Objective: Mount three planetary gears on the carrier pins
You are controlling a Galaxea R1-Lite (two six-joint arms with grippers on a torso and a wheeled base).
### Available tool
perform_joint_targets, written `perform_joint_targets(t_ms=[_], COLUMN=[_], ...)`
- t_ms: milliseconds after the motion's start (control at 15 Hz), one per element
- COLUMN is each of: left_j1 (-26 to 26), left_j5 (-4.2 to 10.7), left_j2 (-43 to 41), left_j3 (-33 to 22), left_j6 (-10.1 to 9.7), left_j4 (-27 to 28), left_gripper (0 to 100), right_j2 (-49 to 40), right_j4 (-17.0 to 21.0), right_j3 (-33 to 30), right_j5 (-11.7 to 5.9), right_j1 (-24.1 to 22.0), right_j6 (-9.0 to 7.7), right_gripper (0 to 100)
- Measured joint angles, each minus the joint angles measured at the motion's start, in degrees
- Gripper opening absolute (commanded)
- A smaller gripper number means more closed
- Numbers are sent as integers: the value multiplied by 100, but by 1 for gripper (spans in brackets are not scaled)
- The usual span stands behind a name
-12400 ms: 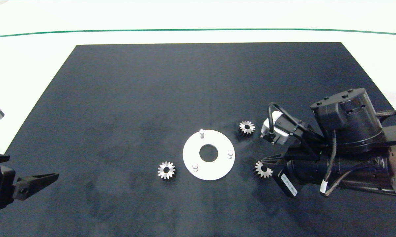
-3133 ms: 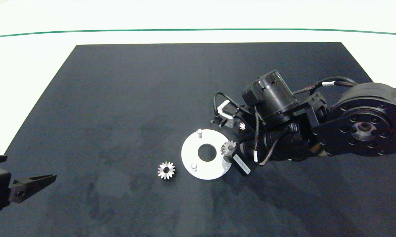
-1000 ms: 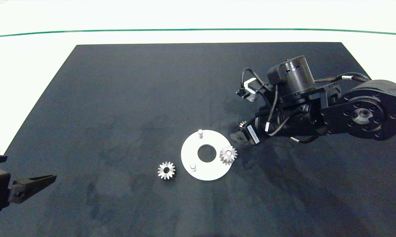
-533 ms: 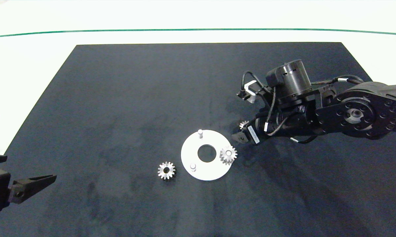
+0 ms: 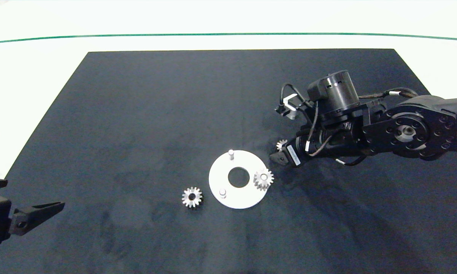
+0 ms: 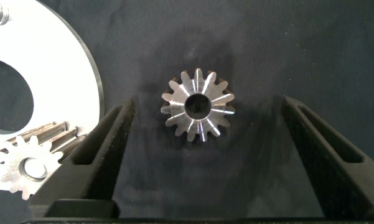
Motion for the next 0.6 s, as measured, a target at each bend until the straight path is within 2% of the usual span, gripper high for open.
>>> perform_joint_targets(t_ms=[600], left_j1=[1], left_j5=[-1], left_j2=[-9], left_j3=[15], left_j6=[62], left_j4=[1], left_gripper=[100], right_j2=[41], right_j4=[-139], right_j3=[26], right_j5=[-13], right_j1=[6], right_j6=[0], right_gripper=[72])
